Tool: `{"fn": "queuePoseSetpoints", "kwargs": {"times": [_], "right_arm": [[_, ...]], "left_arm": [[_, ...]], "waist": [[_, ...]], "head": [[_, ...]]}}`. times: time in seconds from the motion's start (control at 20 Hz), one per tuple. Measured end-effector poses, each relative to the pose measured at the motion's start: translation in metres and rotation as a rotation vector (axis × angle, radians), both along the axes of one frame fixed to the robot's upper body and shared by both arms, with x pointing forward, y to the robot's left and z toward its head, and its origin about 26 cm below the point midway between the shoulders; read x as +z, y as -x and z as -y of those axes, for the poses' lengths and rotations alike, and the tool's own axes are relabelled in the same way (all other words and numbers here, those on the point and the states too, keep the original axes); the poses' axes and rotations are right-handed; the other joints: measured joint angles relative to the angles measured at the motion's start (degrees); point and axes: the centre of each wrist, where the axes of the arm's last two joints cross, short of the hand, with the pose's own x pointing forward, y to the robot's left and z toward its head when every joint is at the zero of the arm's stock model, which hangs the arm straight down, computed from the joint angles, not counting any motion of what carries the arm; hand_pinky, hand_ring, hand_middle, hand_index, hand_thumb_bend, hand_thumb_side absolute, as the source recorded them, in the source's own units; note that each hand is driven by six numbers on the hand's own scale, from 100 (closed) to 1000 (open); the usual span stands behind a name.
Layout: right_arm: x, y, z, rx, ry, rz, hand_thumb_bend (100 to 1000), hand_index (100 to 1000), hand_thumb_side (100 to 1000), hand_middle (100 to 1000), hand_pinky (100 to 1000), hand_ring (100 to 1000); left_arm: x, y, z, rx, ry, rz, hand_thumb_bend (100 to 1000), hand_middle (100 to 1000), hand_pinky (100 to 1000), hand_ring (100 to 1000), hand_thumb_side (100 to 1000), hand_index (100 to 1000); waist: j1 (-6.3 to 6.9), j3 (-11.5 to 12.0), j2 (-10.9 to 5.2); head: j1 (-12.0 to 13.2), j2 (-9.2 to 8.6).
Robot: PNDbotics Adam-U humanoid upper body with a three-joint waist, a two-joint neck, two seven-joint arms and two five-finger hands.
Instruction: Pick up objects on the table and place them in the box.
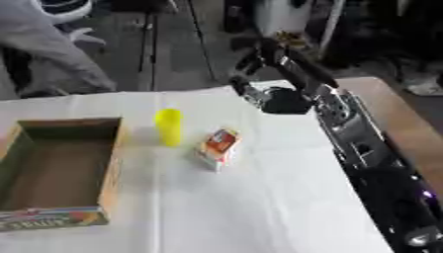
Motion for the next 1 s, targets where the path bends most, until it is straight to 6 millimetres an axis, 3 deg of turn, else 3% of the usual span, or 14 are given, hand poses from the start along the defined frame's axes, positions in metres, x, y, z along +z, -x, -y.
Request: {"fn": "queuePoseSetpoints", "kwargs": {"times": [0.65, 0.8, 0.85, 1.0], "right_arm": [[0.000, -0.015, 0.009, 0.011, 0.118, -0.005, 386, 946, 491, 847, 688, 739], [0.000, -0.018, 0.010, 0.019, 0.147, -0.005, 415, 958, 448, 873, 744, 789], [0.001, -0.021, 0.010, 0.024, 0.169, -0.002, 444, 961, 387, 895, 798, 837], [0.010, -0.030, 0.012, 0.044, 0.287, 0.010, 514, 959, 345, 938, 908, 940]], "left_arm": [[0.000, 0.000, 0.000, 0.000, -0.001, 0.000, 369, 653, 669, 778, 1000, 827], [0.000, 0.000, 0.000, 0.000, -0.001, 0.000, 367, 652, 669, 778, 1000, 827], [0.000, 0.000, 0.000, -0.001, -0.002, 0.000, 369, 652, 669, 778, 1000, 826], [0.000, 0.000, 0.000, -0.001, -0.002, -0.001, 369, 651, 669, 778, 1000, 827]], "waist": [[-0.14, 0.25, 0.02], [-0.14, 0.25, 0.04], [-0.15, 0.27, 0.09], [-0.29, 0.59, 0.26]], "head": [[-0.20, 0.01], [-0.22, 0.02], [-0.26, 0.06], [-0.41, 0.19]]}}
